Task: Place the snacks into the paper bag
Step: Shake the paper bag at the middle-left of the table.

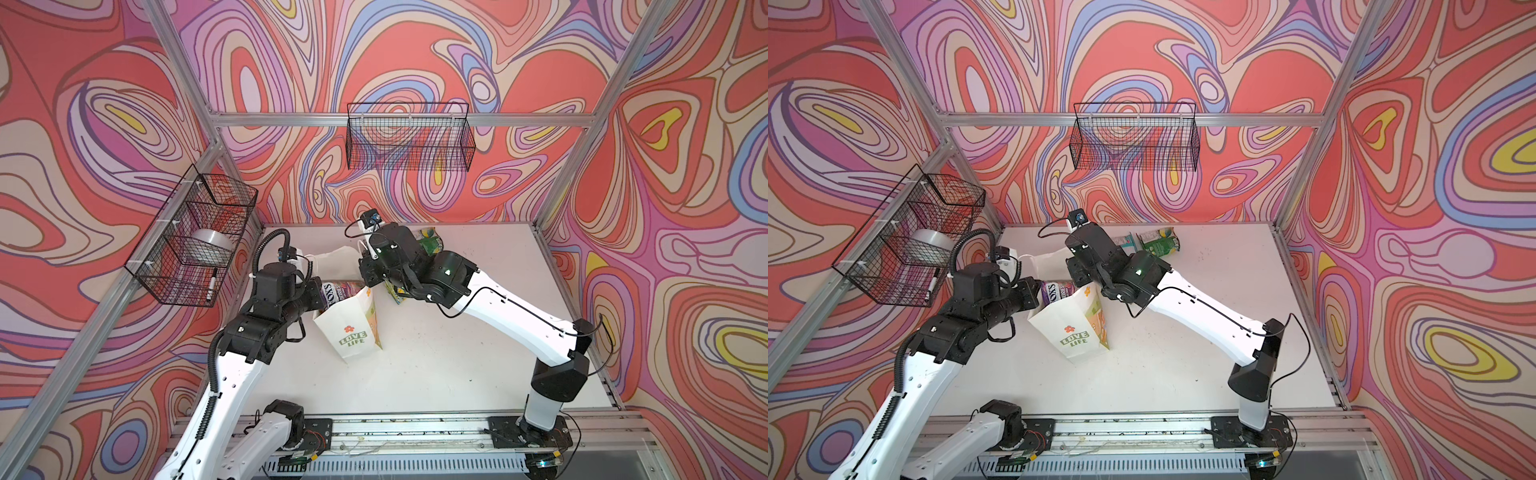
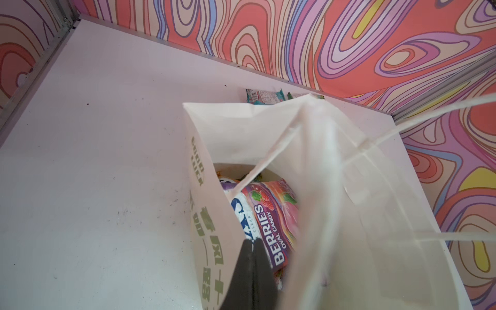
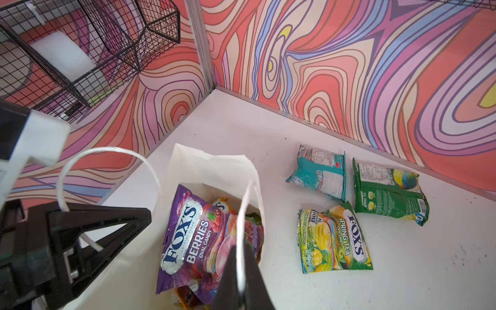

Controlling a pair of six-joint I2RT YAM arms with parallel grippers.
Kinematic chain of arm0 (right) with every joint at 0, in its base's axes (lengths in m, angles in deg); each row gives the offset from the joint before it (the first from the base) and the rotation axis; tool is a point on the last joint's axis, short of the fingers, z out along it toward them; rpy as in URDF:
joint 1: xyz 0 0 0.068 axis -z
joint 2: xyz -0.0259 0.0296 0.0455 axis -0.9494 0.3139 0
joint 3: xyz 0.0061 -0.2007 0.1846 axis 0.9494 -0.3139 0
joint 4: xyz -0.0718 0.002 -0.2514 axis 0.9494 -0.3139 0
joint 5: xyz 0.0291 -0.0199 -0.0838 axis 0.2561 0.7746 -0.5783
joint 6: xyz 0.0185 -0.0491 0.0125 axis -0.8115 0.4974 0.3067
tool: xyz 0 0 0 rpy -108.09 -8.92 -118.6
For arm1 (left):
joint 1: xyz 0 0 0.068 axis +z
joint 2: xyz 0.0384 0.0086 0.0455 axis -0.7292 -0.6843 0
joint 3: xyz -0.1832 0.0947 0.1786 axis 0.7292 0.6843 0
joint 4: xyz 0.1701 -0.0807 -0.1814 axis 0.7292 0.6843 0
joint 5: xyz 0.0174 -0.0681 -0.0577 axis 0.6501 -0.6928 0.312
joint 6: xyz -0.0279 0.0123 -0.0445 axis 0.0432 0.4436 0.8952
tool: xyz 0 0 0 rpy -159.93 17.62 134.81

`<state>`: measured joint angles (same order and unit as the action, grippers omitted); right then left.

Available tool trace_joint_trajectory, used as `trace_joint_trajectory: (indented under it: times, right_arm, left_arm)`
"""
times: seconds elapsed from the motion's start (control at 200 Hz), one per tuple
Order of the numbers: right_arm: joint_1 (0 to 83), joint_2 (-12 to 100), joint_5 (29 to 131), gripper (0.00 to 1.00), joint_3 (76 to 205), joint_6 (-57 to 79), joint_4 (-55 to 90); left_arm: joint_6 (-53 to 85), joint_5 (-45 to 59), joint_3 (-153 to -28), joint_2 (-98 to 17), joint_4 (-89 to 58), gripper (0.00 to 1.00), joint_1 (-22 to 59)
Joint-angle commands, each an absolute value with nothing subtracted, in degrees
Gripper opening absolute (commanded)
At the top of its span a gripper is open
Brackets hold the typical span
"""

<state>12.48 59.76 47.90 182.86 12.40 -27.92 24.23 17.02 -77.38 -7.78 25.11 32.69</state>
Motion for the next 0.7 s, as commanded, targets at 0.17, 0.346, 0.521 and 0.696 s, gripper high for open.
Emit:
trace_joint_trajectory:
  times: [0.17, 0.346, 0.521, 0.696]
  right_arm:
    - [12.90, 57.48, 48.11, 0.00, 178.32, 10.98, -19.48]
    - [12.90, 53.68, 50.19, 0.53, 173.72, 9.16, -18.04]
    - [12.84, 48.78, 55.81, 0.87, 171.67, 8.44, -16.79]
    - [12.90, 39.89, 54.76, 0.93, 166.94, 6.98, -15.68]
  left_arm:
    - [24.67, 19.91, -79.32, -10.33, 24.84, 0.00, 32.98]
    - [24.61, 18.91, -78.93, -10.37, 24.17, 0.00, 32.94]
    - [24.54, 19.46, -78.79, -9.90, 24.16, 0.00, 32.98]
    - [24.54, 19.57, -79.05, -10.12, 24.57, 0.00, 32.94]
